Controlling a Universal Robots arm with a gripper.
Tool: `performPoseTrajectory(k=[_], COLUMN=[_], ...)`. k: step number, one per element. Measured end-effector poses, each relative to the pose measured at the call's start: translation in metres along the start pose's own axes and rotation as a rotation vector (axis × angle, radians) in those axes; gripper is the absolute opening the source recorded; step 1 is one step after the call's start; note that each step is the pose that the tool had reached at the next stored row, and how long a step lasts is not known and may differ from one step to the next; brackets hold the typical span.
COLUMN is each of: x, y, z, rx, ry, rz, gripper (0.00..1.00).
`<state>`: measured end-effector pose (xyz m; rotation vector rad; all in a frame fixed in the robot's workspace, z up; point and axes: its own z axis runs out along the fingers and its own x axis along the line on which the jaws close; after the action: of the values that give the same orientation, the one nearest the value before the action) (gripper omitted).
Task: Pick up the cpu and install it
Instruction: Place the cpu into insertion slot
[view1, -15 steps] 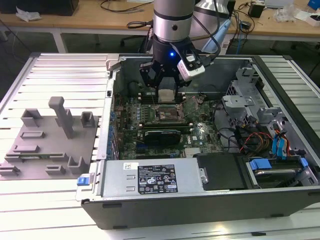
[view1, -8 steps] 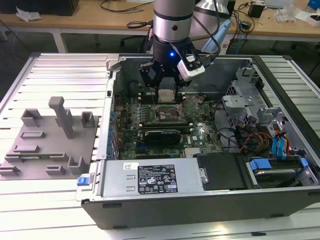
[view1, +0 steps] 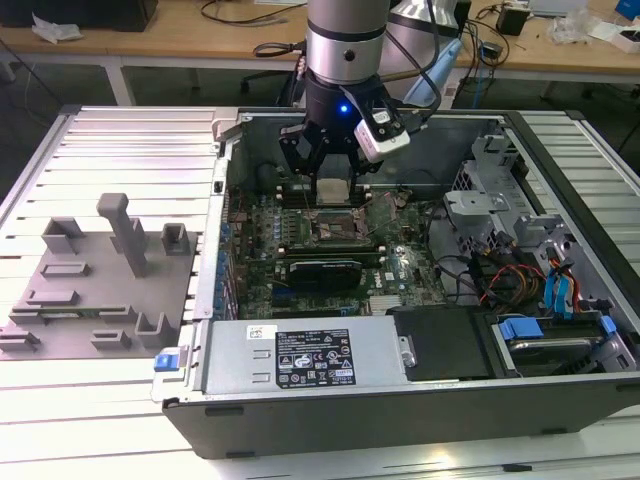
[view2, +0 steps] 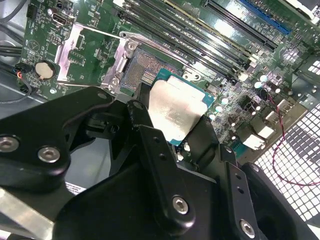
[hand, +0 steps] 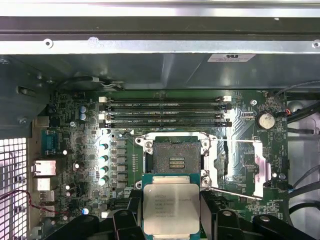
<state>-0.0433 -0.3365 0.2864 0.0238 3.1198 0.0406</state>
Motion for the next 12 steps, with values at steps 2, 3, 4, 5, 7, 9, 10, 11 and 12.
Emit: performPoseTrajectory(k=[2,3,4,5,7,9,10,11,12], x=[0.0000,0.0000,0.0000,0.0000,0.0000,0.0000,0.0000,0.0000,0.0000], y=[0.0000,0.0000,0.0000,0.0000,0.0000,0.0000,0.0000,0.0000,0.0000], z=[0.0000,0.0000,0.0001,0.0001,0.0001,0.0001,0.0001,0.0001,0.0001], rx=[0.0000,0.0000,0.0002,0.0005,0.0010,0.0015,0.0018,0.0021,0.0025], ry=[0.0000,0.0000,-0.0003,-0.0007,-0.0013,-0.0020,-0.0024,-0.0027,-0.0032], rz=[0.000,0.001,0.013,0.028,0.049,0.074,0.090,0.104,0.123], gripper=[0.55,0.55,0.55,0.55,0.55,0.55,0.55,0.55,0.55])
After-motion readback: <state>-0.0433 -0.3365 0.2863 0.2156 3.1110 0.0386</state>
